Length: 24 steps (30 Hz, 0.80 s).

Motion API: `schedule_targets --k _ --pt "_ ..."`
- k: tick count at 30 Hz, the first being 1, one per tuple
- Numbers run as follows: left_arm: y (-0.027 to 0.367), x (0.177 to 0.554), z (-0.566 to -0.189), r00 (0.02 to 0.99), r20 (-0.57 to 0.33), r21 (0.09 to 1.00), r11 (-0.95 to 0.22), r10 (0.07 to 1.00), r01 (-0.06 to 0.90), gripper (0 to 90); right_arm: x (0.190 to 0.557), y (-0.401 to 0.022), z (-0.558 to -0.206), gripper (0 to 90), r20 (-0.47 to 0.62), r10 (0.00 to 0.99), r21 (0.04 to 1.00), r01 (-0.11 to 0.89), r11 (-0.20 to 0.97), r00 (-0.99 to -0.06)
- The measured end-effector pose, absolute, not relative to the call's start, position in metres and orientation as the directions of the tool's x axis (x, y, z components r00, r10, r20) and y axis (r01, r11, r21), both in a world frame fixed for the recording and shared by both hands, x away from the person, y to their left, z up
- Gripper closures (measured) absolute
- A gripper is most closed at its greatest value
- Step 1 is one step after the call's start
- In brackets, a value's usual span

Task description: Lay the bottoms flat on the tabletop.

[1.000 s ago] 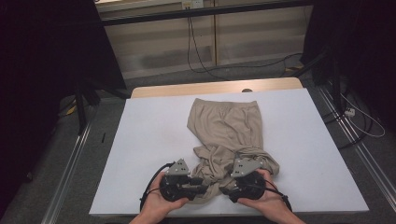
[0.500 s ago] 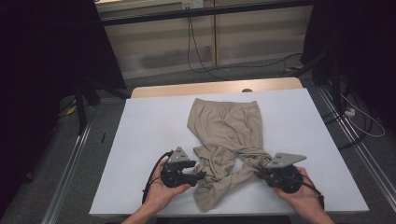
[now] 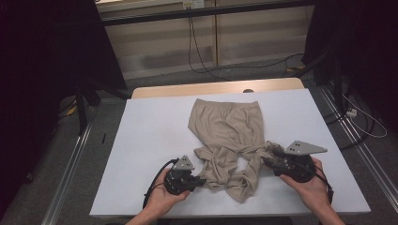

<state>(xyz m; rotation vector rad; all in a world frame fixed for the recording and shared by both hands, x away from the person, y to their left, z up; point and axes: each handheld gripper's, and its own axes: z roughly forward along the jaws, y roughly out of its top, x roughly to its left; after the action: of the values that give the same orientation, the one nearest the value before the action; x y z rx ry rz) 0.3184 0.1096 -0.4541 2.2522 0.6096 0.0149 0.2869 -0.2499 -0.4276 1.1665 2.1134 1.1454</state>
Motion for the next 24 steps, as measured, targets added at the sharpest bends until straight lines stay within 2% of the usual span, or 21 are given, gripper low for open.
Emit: schedule_targets --k 6,10,11,12,13,14,15,16,17,18,19,20,21,22,24 --pt "0.110 0.290 -0.444 0.918 -0.232 0.714 -0.584 0.323 0.386 88.1 0.278 -0.215 -0.433 37.0 0.039 0.770 0.833 0.447 0.327 -0.637" --pt "0.111 0.292 -0.441 0.917 -0.231 0.733 -0.561 0.327 0.385 84.8 0.279 -0.200 -0.444 31.8 0.042 0.735 0.802 0.462 0.378 -0.676" --pt "0.112 0.295 -0.441 0.913 -0.224 0.741 -0.549 0.341 0.387 80.7 0.281 -0.196 -0.448 28.9 0.037 0.726 0.784 0.471 0.405 -0.686" --pt "0.114 0.298 -0.441 0.908 -0.212 0.748 -0.538 0.362 0.389 72.3 0.283 -0.190 -0.456 26.8 0.012 0.716 0.752 0.478 0.454 -0.698" --pt "0.117 0.301 -0.442 0.900 -0.216 0.747 -0.529 0.380 0.403 72.3 0.283 -0.190 -0.456 26.8 0.012 0.716 0.752 0.478 0.454 -0.698" --pt "0.119 0.305 -0.442 0.893 -0.219 0.749 -0.519 0.394 0.412 70.7 0.282 -0.188 -0.459 30.8 -0.027 0.715 0.741 0.466 0.483 -0.699" --pt "0.122 0.309 -0.443 0.886 -0.218 0.752 -0.508 0.410 0.420 67.4 0.282 -0.187 -0.460 42.4 -0.085 0.715 0.736 0.440 0.514 -0.694" --pt "0.126 0.316 -0.444 0.870 -0.220 0.750 -0.494 0.441 0.440 61.7 0.281 -0.191 -0.458 66.7 -0.163 0.710 0.721 0.408 0.559 -0.685" --pt "0.126 0.316 -0.444 0.870 -0.220 0.750 -0.494 0.441 0.440 59.2 0.281 -0.191 -0.458 66.7 -0.163 0.710 0.721 0.408 0.559 -0.685" --pt "0.128 0.318 -0.444 0.864 -0.218 0.751 -0.487 0.454 0.446 55.8 0.285 -0.202 -0.456 76.5 -0.144 0.738 0.722 0.440 0.534 -0.659" --pt "0.128 0.320 -0.445 0.858 -0.218 0.752 -0.481 0.465 0.451 55.8 0.285 -0.202 -0.456 76.5 -0.144 0.738 0.722 0.440 0.534 -0.659" --pt "0.129 0.321 -0.445 0.853 -0.215 0.755 -0.474 0.475 0.454 50.0 0.290 -0.217 -0.454 79.8 -0.129 0.760 0.723 0.464 0.512 -0.637" --pt "0.130 0.322 -0.445 0.853 -0.211 0.756 -0.473 0.478 0.452 50.0 0.290 -0.217 -0.454 79.8 -0.129 0.760 0.723 0.464 0.512 -0.637" --pt "0.130 0.322 -0.444 0.852 -0.210 0.760 -0.469 0.480 0.451 46.2 0.295 -0.231 -0.453 80.8 -0.127 0.787 0.723 0.488 0.490 -0.603" --pt "0.130 0.322 -0.443 0.850 -0.197 0.769 -0.461 0.489 0.443 44.7 0.297 -0.237 -0.452 81.2 -0.122 0.803 0.725 0.500 0.474 -0.583"
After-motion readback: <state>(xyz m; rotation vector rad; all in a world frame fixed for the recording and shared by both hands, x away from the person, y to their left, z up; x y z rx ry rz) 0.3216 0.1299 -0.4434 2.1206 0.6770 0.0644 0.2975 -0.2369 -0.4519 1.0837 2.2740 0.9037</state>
